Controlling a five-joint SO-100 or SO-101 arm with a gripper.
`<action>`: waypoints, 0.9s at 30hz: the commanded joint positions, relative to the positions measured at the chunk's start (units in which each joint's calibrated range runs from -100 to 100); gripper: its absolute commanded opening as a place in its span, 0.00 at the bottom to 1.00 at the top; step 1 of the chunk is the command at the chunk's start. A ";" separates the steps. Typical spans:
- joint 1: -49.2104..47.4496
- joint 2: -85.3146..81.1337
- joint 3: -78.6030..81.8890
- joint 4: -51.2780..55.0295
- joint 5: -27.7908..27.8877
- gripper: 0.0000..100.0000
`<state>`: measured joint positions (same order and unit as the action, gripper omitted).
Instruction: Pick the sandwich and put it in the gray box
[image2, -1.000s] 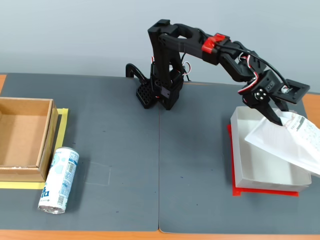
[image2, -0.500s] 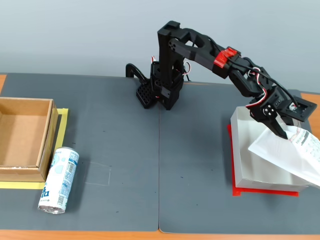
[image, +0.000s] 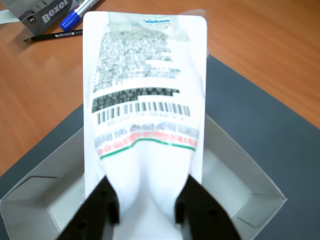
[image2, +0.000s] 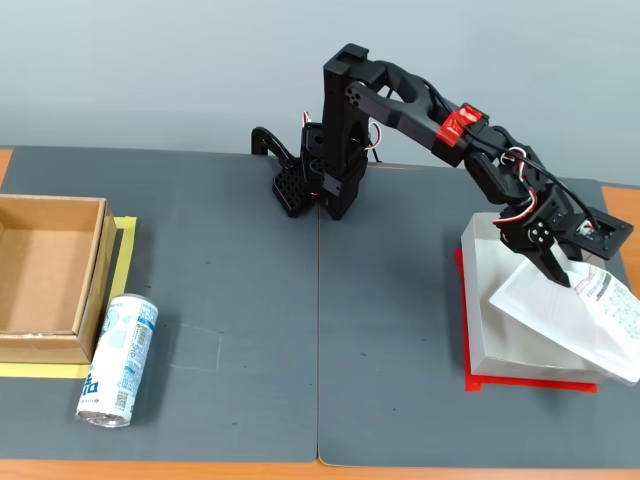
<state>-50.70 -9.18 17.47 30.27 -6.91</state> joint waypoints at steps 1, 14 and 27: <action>0.16 -0.45 -3.49 -1.02 0.16 0.03; 0.16 0.06 -2.77 -0.32 0.37 0.23; 0.76 -0.79 -2.95 -0.23 0.37 0.28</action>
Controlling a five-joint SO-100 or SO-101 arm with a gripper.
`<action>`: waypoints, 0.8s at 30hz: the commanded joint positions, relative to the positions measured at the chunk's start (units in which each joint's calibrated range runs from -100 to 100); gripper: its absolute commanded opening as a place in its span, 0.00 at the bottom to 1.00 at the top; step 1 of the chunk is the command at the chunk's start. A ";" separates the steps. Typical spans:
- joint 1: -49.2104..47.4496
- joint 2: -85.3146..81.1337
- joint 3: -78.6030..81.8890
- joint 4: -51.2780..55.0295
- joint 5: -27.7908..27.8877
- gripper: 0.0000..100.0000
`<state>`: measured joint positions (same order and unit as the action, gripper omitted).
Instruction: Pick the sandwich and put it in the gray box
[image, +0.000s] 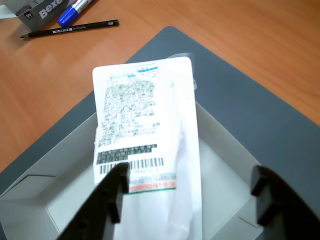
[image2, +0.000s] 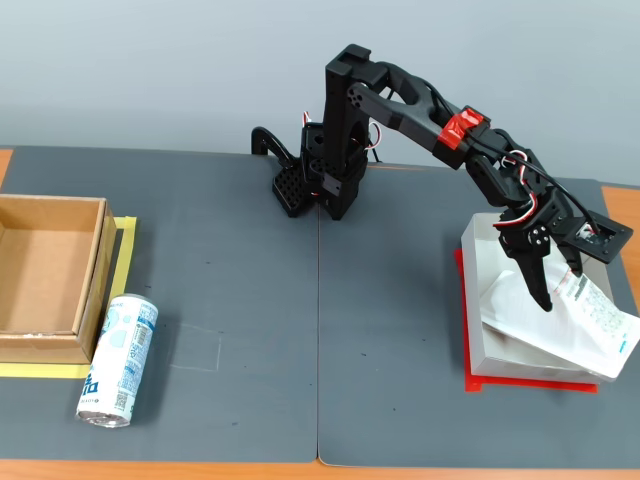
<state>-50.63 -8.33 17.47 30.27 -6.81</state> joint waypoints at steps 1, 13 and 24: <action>0.76 -1.72 -2.95 -0.23 0.28 0.28; 5.98 -8.08 -3.22 3.41 0.28 0.02; 18.96 -19.27 0.31 10.53 0.28 0.02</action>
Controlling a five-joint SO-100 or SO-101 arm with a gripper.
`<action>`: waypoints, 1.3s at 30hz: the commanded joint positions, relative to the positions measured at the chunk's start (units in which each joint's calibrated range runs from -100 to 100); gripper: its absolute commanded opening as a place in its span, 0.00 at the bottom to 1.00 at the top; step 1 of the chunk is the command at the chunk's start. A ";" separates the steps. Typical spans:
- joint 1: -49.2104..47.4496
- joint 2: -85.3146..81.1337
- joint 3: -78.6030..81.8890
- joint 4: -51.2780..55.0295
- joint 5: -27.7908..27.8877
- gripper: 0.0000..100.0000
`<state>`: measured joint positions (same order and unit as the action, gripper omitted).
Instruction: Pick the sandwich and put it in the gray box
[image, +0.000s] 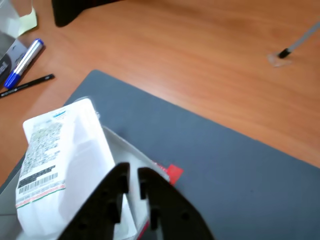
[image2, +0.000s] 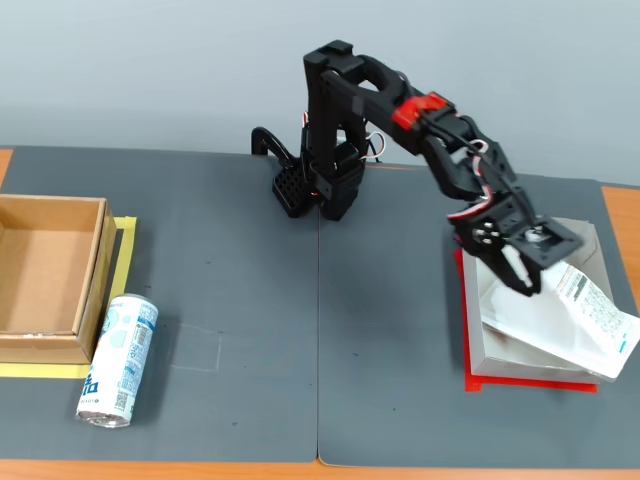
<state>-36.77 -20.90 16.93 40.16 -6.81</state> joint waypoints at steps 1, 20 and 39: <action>6.60 -8.39 2.29 0.73 0.28 0.02; 28.45 -56.55 52.68 0.90 2.88 0.02; 32.71 -78.42 72.58 15.05 2.36 0.02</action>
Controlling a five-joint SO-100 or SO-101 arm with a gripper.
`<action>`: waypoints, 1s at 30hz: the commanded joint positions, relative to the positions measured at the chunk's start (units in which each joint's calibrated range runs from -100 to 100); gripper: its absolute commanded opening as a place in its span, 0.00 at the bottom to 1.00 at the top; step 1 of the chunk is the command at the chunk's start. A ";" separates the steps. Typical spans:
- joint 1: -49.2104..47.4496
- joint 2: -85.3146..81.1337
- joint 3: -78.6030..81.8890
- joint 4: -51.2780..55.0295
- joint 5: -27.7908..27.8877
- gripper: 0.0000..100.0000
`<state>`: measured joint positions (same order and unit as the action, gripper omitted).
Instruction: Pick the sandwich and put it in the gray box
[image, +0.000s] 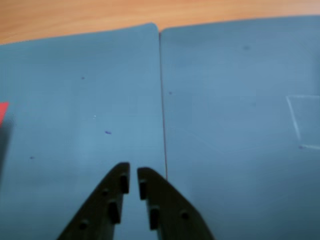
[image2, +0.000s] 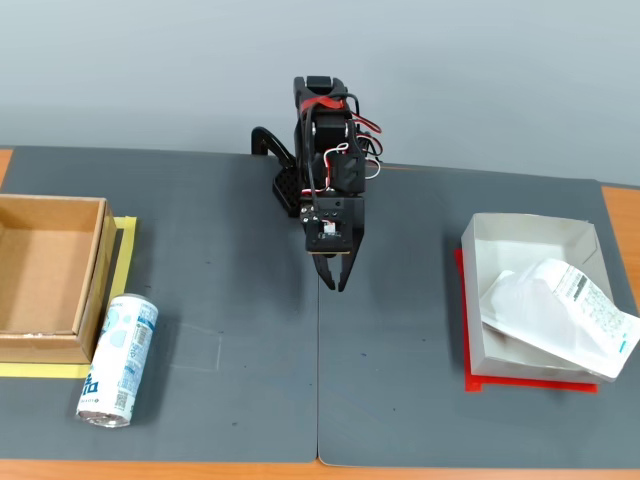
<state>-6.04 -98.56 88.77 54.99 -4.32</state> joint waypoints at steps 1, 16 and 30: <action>2.50 -0.77 1.19 0.22 -0.13 0.02; 3.47 -0.77 6.97 0.22 -0.08 0.02; 4.59 -0.77 9.87 -0.56 -0.13 0.02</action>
<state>-1.84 -98.81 98.20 54.99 -4.32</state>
